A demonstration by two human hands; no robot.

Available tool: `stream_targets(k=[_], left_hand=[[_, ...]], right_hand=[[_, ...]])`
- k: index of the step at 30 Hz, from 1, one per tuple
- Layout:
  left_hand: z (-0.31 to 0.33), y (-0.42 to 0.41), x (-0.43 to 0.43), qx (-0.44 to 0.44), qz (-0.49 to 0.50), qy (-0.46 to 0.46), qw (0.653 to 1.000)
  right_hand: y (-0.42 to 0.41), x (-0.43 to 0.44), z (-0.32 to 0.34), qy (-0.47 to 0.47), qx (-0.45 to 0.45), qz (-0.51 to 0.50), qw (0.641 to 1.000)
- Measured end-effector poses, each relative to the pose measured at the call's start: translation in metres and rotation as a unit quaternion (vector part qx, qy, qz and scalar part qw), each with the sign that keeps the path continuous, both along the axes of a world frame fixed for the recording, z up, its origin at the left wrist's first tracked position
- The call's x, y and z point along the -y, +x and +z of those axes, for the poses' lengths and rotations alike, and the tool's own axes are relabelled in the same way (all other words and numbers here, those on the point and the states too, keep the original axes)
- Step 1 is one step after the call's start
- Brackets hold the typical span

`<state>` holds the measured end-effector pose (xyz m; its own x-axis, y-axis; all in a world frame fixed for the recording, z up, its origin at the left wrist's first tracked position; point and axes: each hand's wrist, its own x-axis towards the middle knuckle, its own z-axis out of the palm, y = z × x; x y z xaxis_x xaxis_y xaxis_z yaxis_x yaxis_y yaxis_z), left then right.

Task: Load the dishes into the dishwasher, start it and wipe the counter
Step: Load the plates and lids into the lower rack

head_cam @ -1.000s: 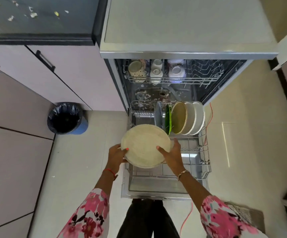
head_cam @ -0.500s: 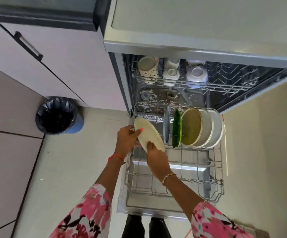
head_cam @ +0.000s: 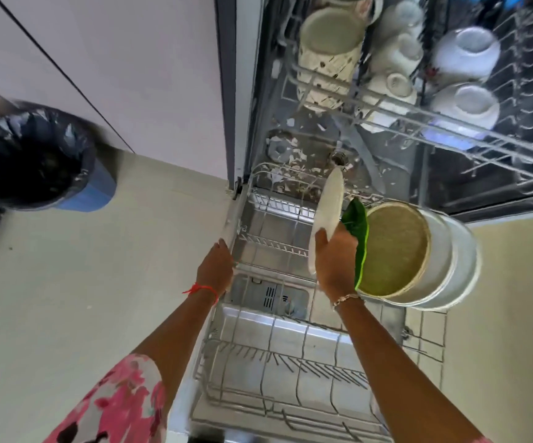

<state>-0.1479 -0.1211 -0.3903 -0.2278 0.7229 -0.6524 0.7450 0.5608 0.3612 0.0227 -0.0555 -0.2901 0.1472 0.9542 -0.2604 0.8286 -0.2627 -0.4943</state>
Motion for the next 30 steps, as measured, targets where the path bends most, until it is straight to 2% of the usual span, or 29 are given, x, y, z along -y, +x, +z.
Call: stream_targets(k=[4,10,17,23,30], left_hand=[[-0.023,0.007,0.003,0.003,0.011,0.041,0.999],[-0.025,0.004,0.002,0.009,0.032,0.065,0.997],[-0.021,0.001,-0.001,0.019,0.044,0.065,0.997],[-0.022,0.0,-0.001,0.028,0.058,0.081,0.995],[-0.018,-0.004,0.004,0.055,0.049,0.067,0.995]], right_hand=[[0.004,-0.01,-0.018,0.003,0.007,-0.007,1.0],[0.0,-0.015,-0.023,-0.004,0.007,0.009,1.0],[-0.009,-0.023,-0.03,-0.041,0.043,0.05,0.997],[-0.013,-0.024,-0.045,-0.052,0.062,0.05,0.995],[-0.01,-0.007,-0.044,-0.046,0.1,0.106,0.988]])
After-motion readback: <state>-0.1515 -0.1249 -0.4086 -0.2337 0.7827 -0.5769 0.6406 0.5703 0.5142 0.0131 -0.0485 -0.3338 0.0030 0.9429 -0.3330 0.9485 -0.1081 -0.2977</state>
